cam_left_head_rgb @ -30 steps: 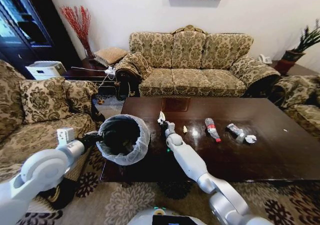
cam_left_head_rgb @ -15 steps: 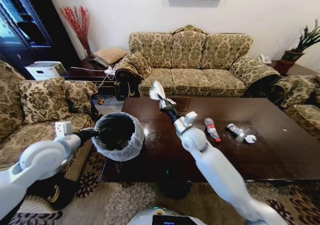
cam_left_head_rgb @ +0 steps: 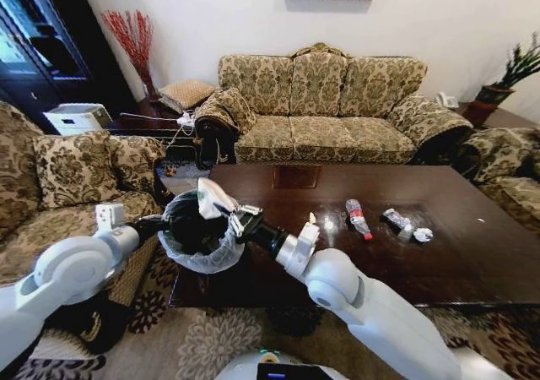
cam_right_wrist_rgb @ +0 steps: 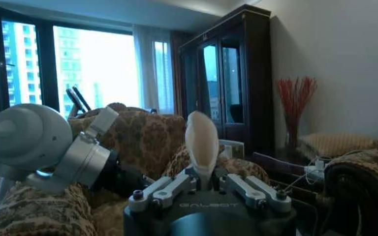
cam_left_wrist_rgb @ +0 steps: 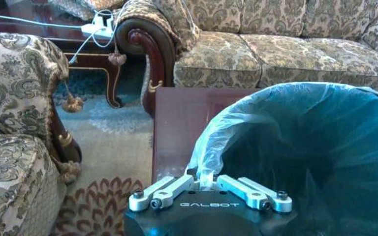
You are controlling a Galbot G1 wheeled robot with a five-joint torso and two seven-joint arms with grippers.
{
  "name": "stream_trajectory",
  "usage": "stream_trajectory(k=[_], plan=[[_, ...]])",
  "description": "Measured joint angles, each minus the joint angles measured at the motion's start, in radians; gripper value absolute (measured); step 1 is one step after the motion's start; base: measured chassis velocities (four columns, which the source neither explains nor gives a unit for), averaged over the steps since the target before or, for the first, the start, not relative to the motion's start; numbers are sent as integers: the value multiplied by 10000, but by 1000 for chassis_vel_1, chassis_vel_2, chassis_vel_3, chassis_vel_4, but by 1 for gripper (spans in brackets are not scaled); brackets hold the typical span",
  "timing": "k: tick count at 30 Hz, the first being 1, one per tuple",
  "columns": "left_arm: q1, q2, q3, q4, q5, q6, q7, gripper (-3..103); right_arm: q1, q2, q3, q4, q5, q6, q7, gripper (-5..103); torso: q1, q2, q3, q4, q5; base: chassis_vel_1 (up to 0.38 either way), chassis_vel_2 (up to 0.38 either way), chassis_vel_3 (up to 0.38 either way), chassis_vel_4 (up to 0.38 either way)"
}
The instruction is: Move to the front of the table and place the trash on the table into the trash bin.
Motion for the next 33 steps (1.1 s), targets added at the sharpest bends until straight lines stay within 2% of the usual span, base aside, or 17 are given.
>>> stream_trajectory(k=[2, 5, 9, 11, 12, 13, 14, 16, 18, 20, 21, 22, 24, 26, 27, 29, 33], plan=[[0, -20, 0, -1, 2, 0, -3, 0, 21, 8, 0, -4, -10, -15, -4, 13, 0, 0, 0, 0, 0, 0, 0, 0, 0], [5, -111, 4, -21, 16, 1, -3, 0, 50, -33, 37, 49, -58, -24, -13, 28, 1, 0, 0, 1, -2, 0, 0, 0, 0], [14, -147, 5, -48, 34, 4, -3, 0, 15, -97, 64, 125, -98, 42, -46, 40, 1, 0, 0, 1, -2, 0, 0, 0, 0], [14, -172, 5, -54, 45, 6, -3, 0, -114, -143, 108, 153, -116, 570, -237, 44, 1, 0, 0, 1, -1, 0, 0, 0, 0], [14, -192, 5, -44, 56, 7, -1, 0, -219, -147, 179, 160, -162, 1069, -412, 56, 1, 0, 0, 0, 0, 0, 0, 0, 0], [61, -333, -54, -3, 99, 7, -2, 0, -678, -93, 602, 300, -407, 2263, -724, 61, 1, 0, 0, 0, -1, 0, 0, 0, 0], [61, -333, -54, -3, 99, 7, -2, 0, -678, -93, 602, 300, -407, 2263, -724, 61, 1, 0, 0, 0, -1, 0, 0, 0, 0], [87, -441, -89, 9, 127, 9, -4, 0, -1257, -108, 1074, 524, -495, 2990, -679, 66, 1, 0, 0, 3, 0, 0, 0, 0, 0], [90, -513, -95, 19, 182, 10, 18, 0, -2211, -206, 2027, 649, -532, 3479, -156, 78, -1, 0, -1, 1, -1, 0, 0, 0, 0], [85, -525, -84, 22, 215, 10, 35, 0, -2607, -248, 2442, 492, -642, 3557, 202, 83, -2, 1, -1, 0, -2, 0, 0, 0, 0], [61, -537, -42, 22, 239, 9, 47, 0, -3125, -248, 3004, 33, -879, 3530, 746, 88, -2, 0, -1, -1, 1, 0, 0, 0, 0], [61, -537, -42, 22, 239, 9, 47, 0, -3125, -248, 3004, 33, -879, 3530, 746, 88, -2, 0, -1, -1, 1, 0, 0, 0, 0], [24, -553, 3, -26, 254, 7, 58, 0, -3810, -139, 3755, -1058, -957, 3439, 1354, 97, -1, -1, 0, 0, 2, 0, 0, 0, 0], [33, -588, 7, -105, 263, 2, 72, 0, -4268, 70, 4463, -2499, -1120, 3776, 1539, 100, 2, -2, 1, -3, -1, 0, 0, 0, 0], [33, -588, 7, -105, 263, 2, 72, 0, -4268, 70, 4463, -2499, -1120, 3776, 1539, 100, 2, -2, 1, -3, -1, 0, 0, 0, 0], [49, -630, 8, -115, 317, -5, 131, 0, -4186, 237, 4704, -3955, -1314, 4290, 1493, 100, 0, -2, 0, -3, -3, 0, 0, 0, 0], [49, -674, 93, -95, 436, -25, 188, 0, -3590, 563, 4718, -5870, -1282, 4670, 1670, 100, 0, -3, 2, 2, 1, 0, 0, 0, 0]])
